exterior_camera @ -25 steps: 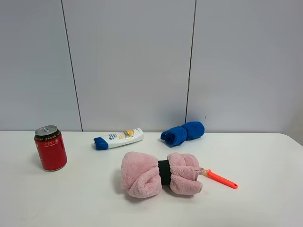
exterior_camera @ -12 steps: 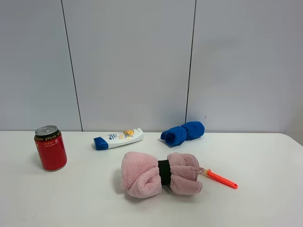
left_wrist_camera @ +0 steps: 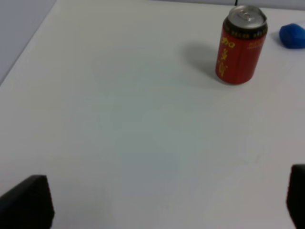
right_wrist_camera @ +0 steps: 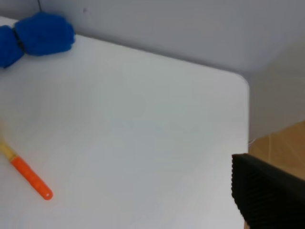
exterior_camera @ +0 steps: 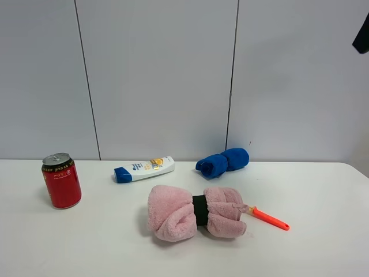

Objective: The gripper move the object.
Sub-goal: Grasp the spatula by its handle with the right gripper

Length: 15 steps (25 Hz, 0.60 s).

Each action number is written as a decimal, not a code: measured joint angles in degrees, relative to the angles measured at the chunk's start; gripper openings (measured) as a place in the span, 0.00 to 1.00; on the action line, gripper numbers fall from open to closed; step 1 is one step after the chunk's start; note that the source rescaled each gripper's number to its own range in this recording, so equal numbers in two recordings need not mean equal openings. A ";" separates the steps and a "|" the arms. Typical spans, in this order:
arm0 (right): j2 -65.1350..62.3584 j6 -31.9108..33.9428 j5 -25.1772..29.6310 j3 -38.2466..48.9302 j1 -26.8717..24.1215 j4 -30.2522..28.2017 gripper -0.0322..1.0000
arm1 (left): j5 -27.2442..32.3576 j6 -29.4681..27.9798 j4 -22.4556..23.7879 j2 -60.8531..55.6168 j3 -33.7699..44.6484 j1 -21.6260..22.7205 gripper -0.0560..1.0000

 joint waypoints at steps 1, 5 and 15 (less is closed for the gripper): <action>0.99 -1.36 -0.13 0.00 0.00 0.81 0.98 | 0.00 0.00 0.00 0.00 0.00 0.00 1.00; 5.68 -7.10 -2.03 -0.11 0.00 7.09 0.98 | 0.00 0.00 0.00 0.00 0.00 0.00 1.00; 16.26 -22.04 -2.77 -0.11 0.00 13.75 0.98 | 0.00 0.00 0.00 0.00 0.02 0.00 1.00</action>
